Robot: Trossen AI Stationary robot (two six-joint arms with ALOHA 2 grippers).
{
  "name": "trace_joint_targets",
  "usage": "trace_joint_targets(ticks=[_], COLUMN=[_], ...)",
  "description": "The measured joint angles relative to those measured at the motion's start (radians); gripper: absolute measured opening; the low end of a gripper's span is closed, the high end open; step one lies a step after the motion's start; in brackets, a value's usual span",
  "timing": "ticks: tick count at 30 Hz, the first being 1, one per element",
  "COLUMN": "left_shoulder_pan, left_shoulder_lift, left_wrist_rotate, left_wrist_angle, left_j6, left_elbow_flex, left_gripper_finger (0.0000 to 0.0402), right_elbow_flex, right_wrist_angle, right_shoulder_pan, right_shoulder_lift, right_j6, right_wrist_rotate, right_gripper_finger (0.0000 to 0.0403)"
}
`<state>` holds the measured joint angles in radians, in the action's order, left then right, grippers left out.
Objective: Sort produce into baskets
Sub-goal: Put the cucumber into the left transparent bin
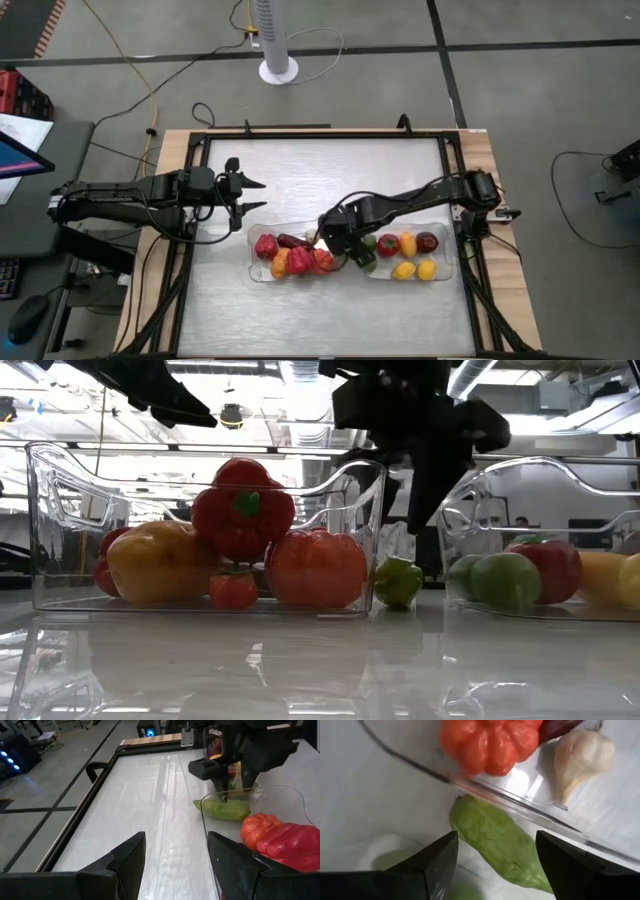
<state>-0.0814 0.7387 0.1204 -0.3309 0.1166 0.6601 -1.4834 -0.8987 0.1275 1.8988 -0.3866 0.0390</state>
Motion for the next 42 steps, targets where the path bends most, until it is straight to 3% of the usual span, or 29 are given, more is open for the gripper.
trace_joint_targets(ticks=[12, 21, 30, 42], left_shoulder_pan=[0.000, 0.000, 0.000, 0.000], left_shoulder_lift=[0.000, 0.000, 0.000, 0.000], left_wrist_rotate=[0.000, 0.000, 0.000, 0.000], left_wrist_angle=[0.000, -0.001, -0.021, -0.019], left_j6=[-0.006, -0.006, -0.005, -0.006], left_elbow_flex=[0.000, 0.000, 0.000, 0.000], left_gripper_finger=[0.0200, 0.0200, 0.0200, 0.0200], right_elbow_flex=[0.000, 0.000, -0.005, -0.119], right_wrist_angle=[0.084, 0.146, 0.127, 0.034], right_shoulder_pan=[0.072, 0.092, 0.120, 0.099], right_shoulder_lift=[0.005, 0.038, 0.073, 0.082], right_j6=[-0.250, -0.372, -0.350, -0.314], right_wrist_rotate=[-0.142, -0.153, -0.192, -0.208], right_gripper_finger=[0.0291, 0.0291, 0.0291, 0.0291])
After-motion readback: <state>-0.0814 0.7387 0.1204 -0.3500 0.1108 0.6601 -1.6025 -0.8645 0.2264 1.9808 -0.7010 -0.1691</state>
